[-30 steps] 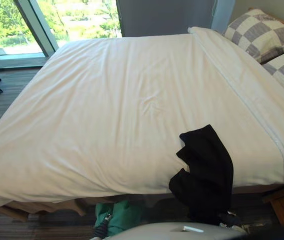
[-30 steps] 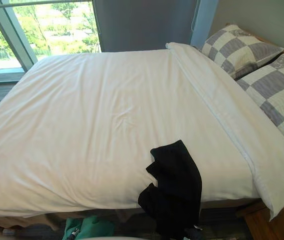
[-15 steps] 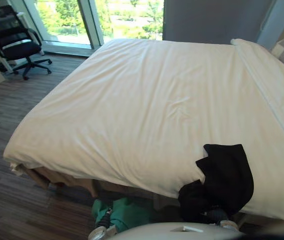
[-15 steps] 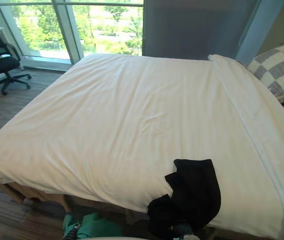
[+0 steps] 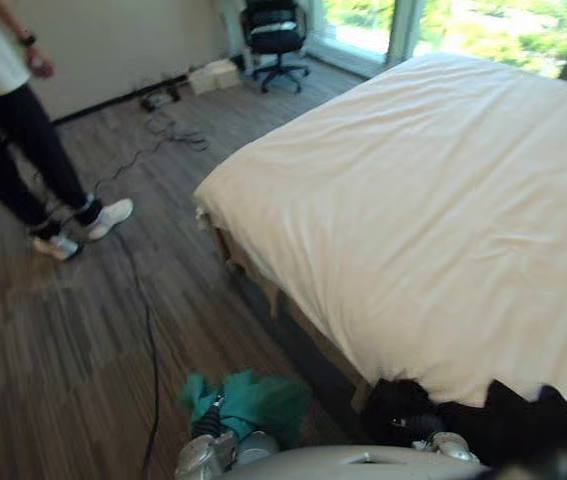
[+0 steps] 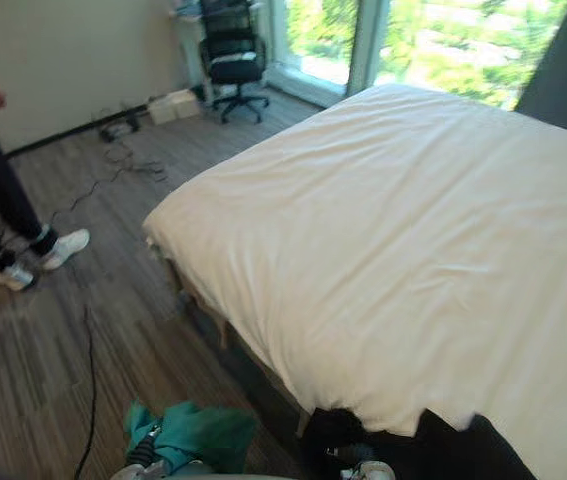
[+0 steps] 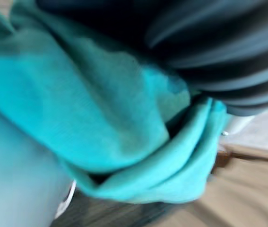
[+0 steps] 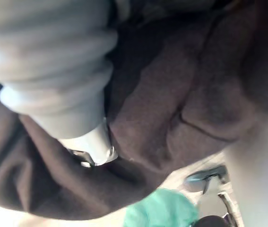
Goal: Tidy the bed and pick cloth on bed and put in laundry
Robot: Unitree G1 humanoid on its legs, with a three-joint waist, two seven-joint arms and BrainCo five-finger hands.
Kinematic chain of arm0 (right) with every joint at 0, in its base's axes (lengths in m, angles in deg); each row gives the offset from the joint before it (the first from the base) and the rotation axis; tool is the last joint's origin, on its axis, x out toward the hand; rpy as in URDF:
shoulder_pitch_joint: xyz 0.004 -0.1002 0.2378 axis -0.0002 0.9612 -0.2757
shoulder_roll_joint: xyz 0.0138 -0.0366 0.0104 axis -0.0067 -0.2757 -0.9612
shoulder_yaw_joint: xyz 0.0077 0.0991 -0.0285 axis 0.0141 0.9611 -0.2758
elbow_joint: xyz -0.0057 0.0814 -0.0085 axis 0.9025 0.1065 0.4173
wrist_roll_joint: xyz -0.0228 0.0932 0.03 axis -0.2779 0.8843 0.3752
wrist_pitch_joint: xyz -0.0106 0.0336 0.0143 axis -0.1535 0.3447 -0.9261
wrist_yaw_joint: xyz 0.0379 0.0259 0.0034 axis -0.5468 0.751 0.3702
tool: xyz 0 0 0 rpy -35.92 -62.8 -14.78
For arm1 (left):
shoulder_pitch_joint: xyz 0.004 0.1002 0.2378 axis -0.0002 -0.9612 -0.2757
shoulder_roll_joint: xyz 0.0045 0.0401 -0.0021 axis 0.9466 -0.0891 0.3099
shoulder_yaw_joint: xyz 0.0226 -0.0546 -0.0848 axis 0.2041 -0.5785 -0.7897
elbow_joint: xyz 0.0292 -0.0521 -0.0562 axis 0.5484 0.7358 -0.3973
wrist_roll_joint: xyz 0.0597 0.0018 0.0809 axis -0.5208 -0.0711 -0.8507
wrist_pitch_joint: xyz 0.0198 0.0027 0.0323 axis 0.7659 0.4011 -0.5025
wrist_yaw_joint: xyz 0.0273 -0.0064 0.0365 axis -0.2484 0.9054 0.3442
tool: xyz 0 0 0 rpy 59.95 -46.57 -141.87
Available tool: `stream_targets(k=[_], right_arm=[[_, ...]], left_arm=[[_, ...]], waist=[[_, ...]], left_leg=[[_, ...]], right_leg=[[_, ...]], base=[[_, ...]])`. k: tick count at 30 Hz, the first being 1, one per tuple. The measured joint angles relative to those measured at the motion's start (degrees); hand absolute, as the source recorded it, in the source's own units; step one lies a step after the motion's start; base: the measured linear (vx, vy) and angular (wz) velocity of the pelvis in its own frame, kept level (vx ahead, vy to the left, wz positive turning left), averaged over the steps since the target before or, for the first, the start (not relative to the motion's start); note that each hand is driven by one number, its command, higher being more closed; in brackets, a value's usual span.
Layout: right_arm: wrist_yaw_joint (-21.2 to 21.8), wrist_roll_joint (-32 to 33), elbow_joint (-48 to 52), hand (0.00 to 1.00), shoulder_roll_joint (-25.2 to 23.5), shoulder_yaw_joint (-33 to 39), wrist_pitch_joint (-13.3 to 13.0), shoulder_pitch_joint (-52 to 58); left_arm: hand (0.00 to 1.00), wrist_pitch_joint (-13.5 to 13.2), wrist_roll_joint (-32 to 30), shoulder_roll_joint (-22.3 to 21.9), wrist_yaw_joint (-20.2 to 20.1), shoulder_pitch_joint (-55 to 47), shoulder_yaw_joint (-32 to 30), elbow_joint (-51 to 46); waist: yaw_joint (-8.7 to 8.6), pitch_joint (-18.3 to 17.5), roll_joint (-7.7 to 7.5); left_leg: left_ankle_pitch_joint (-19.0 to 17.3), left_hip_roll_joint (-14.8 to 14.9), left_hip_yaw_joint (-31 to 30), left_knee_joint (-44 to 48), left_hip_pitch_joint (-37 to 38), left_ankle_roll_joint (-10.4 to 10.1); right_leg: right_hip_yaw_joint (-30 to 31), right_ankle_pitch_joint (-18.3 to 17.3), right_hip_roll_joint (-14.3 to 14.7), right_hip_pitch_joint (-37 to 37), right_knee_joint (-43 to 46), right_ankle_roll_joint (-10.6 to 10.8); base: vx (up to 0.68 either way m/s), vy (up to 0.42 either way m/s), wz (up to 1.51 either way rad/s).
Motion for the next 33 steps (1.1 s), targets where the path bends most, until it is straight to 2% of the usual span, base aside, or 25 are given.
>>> stream_targets(k=[1,2,4,5,7,8,9,10,11,12,13,14,16,17,18,19,20,22,24,25,27,28,29,30,33], right_arm=[[-0.55,-0.33,0.11,1.0,0.16,1.19,0.14,0.07],[-0.63,-0.35,0.32,1.0,0.52,1.78,0.14,-0.01],[-0.64,-0.99,-0.73,1.0,1.57,2.4,0.22,-0.38],[-0.63,-1.06,-1.06,1.0,1.5,2.71,0.22,-0.43],[-0.56,-1.17,-1.07,1.0,1.26,2.73,0.29,-0.42],[-0.57,-1.21,-1.27,1.0,1.31,2.92,0.3,-0.36],[-0.67,-1.08,-1.83,1.0,1.43,4.03,0.38,-0.34],[-0.72,-1.07,-1.85,1.0,1.45,4.25,0.38,-0.18],[-0.87,-1.3,-1.8,1.0,2.61,4.44,0.33,0.0],[-1.23,-1.46,-2.03,1.0,3.05,4.81,0.45,0.08],[-1.5,-1.52,-2.01,1.0,3.63,4.89,0.43,0.55],[-1.95,-1.46,-2.05,1.0,4.03,4.99,0.39,0.93],[-2.59,0.77,-2.26,1.0,3.98,4.98,0.25,1.66],[-2.97,2.48,-2.24,1.0,4.13,5.03,0.02,2.15],[-3.05,3.41,-2.19,1.0,3.95,5.0,-0.27,2.12],[-3.05,5.02,-2.16,1.0,3.74,4.81,-0.9,2.4],[-3.06,6.32,-2.21,1.0,3.64,4.72,-1.17,2.96],[-3.03,7.82,-2.63,1.0,3.55,4.61,-1.75,4.1],[-2.89,8.65,-3.41,1.0,3.66,4.52,-2.99,4.06],[-2.84,9.03,-3.4,1.0,3.68,4.37,-3.25,4.02],[-2.42,10.71,-3.4,1.0,3.31,3.78,-3.53,3.51],[-2.15,11.38,-3.45,1.0,3.18,3.79,-3.28,3.44],[-1.51,11.94,-3.3,1.0,3.04,4.18,-2.59,3.43],[-0.93,12.15,-2.54,1.0,3.48,4.76,-1.76,3.37],[-0.46,12.0,-1.03,1.0,3.85,4.7,0.05,4.13]], left_arm=[[1.0,1.0,-1.05,0.66,-0.01,0.48,0.68,0.58],[1.0,1.42,-1.43,0.46,-0.03,0.02,1.18,0.71],[1.0,1.59,-1.99,0.41,-0.25,0.34,3.44,1.01],[1.0,1.59,-2.21,0.9,-0.26,0.53,3.72,1.45],[1.0,1.67,-2.29,1.59,-0.28,0.92,4.69,2.33],[1.0,1.7,-2.29,1.75,-0.53,1.27,6.52,2.49],[1.0,1.6,-2.82,1.9,-1.15,1.82,8.34,2.5],[1.0,1.5,-2.82,1.95,-1.56,1.99,9.17,2.48],[1.0,1.36,-3.06,1.37,-2.36,2.35,10.76,2.57],[1.0,1.66,-3.03,1.19,-2.97,2.6,10.78,2.88],[1.0,1.83,-3.03,0.96,-3.21,2.42,10.92,3.01],[1.0,1.84,-3.12,1.16,-3.3,2.2,12.06,3.59],[1.0,1.8,-4.07,1.95,-3.62,2.27,13.01,4.24],[1.0,1.89,-4.13,3.11,-3.79,2.56,14.31,4.41],[1.0,2.11,-4.22,3.28,-3.87,2.81,14.76,4.44],[1.0,2.84,-5.25,4.23,-3.87,3.26,14.84,4.58],[1.0,3.38,-6.13,5.2,-3.87,3.53,14.84,4.71],[1.0,3.96,-6.44,5.47,-3.89,3.84,14.68,5.63],[1.0,3.56,-8.54,6.33,-4.01,3.45,14.54,6.75],[1.0,3.37,-8.72,6.48,-4.02,2.92,14.45,6.74],[1.0,2.48,-9.46,6.67,-4.11,1.79,12.79,6.71],[1.0,2.46,-9.75,6.28,-4.08,1.45,11.72,6.74],[1.0,2.18,-9.73,5.47,-4.17,0.68,9.87,6.68],[1.0,1.32,-9.69,4.71,-4.3,0.11,8.59,6.68],[1.0,0.11,-9.77,3.32,-4.83,-1.63,6.01,6.26]], waist=[[0.07,0.0,-0.46],[-0.47,0.15,0.26],[-0.84,0.12,0.71],[-0.51,0.52,1.48],[-0.57,0.39,1.07],[-0.72,0.51,0.36],[-0.77,0.43,0.69],[-0.86,0.33,1.34],[-1.42,0.7,2.49],[-1.05,1.0,2.57],[-1.07,1.09,3.15],[-0.75,0.98,3.45],[-0.7,0.98,3.07],[-0.77,0.99,3.16],[-0.87,1.25,2.92],[-0.88,1.47,2.71],[-0.85,1.6,2.63],[-0.71,1.6,2.62],[-0.58,1.61,2.57],[-0.45,1.51,2.39],[0.12,1.02,1.05],[0.29,0.82,0.76],[0.56,0.72,1.16],[0.43,1.1,1.78],[0.52,0.89,2.6]], left_leg=[[-1.26,0.18,2.81,0.91,1.23,0.73],[-0.34,-0.35,2.64,-0.99,2.29,-0.81],[1.7,-3.08,0.05,-4.73,4.2,1.23],[2.2,-3.39,-2.09,-6.08,4.6,1.42],[3.63,-4.59,-4.76,-8.25,5.15,1.66],[5.05,-6.31,-6.34,-10.09,5.93,1.79],[6.86,-7.14,-7.09,-12.66,6.59,1.6],[7.61,-7.38,-6.83,-14.29,7.03,1.35],[4.34,-6.48,-3.24,-15.63,7.76,2.02],[2.21,-6.14,-0.32,-15.65,9.02,1.1],[2.06,-5.92,0.29,-15.64,9.92,1.27],[4.51,-6.18,-1.64,-15.62,10.95,2.35],[4.59,-6.99,-6.48,-15.59,11.91,3.05],[5.0,-7.29,-9.61,-15.27,11.67,4.04],[5.01,-7.27,-11.35,-15.27,11.45,4.28],[5.41,-6.92,-14.71,-15.26,10.77,4.65],[5.75,-6.48,-17.77,-15.26,10.78,4.66],[6.2,-6.07,-21.7,-15.25,11.94,4.4],[5.93,-6.5,-24.49,-15.25,13.67,3.52],[5.67,-6.82,-24.52,-15.25,13.99,2.95],[4.04,-8.86,-23.91,-15.53,13.76,0.78],[2.52,-8.83,-22.37,-15.58,13.72,0.72],[0.47,-7.51,-16.29,-15.56,13.7,-1.51],[1.71,-6.63,-13.5,-15.51,13.77,-2.4],[2.83,-5.83,-13.43,-15.43,15.06,-2.16]], right_leg=[[-3.32,0.58,-1.2,1.35,0.71,0.79],[-4.65,0.58,-1.46,2.11,1.36,0.96],[-7.19,1.58,-2.97,3.09,4.23,0.99],[-6.63,1.09,-2.29,2.86,4.04,1.01],[-5.72,0.94,0.3,3.68,-0.56,0.51],[-6.87,3.3,0.98,4.72,-2.64,-0.23],[-8.64,4.53,0.64,6.2,-2.39,1.69],[-9.52,4.71,0.29,6.38,-1.65,1.68],[-11.39,4.78,0.11,6.97,0.46,1.73],[-12.52,5.41,-0.31,8.21,1.46,1.55],[-13.44,5.91,-1.01,9.21,3.44,1.19],[-14.13,5.8,-2.75,10.33,8.07,0.94],[-13.41,6.57,-6.59,9.53,18.0,-2.06],[-10.35,5.68,-8.63,7.54,24.28,-4.78],[-7.78,3.77,-8.37,6.23,25.92,-5.65],[-0.95,0.71,-6.06,2.62,26.9,-5.51],[6.61,-1.22,-2.54,-0.21,25.7,-4.03],[16.47,-2.89,2.94,-2.06,21.49,-2.17],[24.12,-3.4,6.3,-3.32,14.44,-1.3],[24.72,-2.99,6.37,-3.36,12.32,-1.61],[25.89,3.21,5.03,-4.09,5.86,-2.99],[25.72,2.71,4.85,-3.54,4.78,-2.95],[25.73,2.95,4.98,-3.09,3.07,-2.72],[25.67,2.95,5.29,-2.78,2.8,-2.72],[25.5,2.95,6.18,-0.78,1.9,-2.71]], base=[[0.16,0.038,0.97],[0.15,0.084,1.22],[0.09,0.112,0.97],[0.08,0.077,0.91],[0.02,0.004,0.9],[-0.06,0.003,1.05],[-0.09,0.029,1.1],[-0.1,0.08,1.09],[-0.07,0.109,0.92],[-0.02,0.12,1.0],[0.04,0.105,1.02],[0.11,0.092,1.24],[0.16,0.086,1.21],[0.17,0.072,1.05],[0.18,0.061,1.4],[0.15,0.018,1.47],[0.15,0.005,1.49],[0.16,-0.03,1.36],[0.14,-0.049,1.01],[0.1,-0.059,0.41],[0.08,-0.101,0.0],[0.05,-0.139,-0.07],[0.04,-0.156,0.02],[0.04,-0.154,0.03],[0.07,-0.113,0.1]])
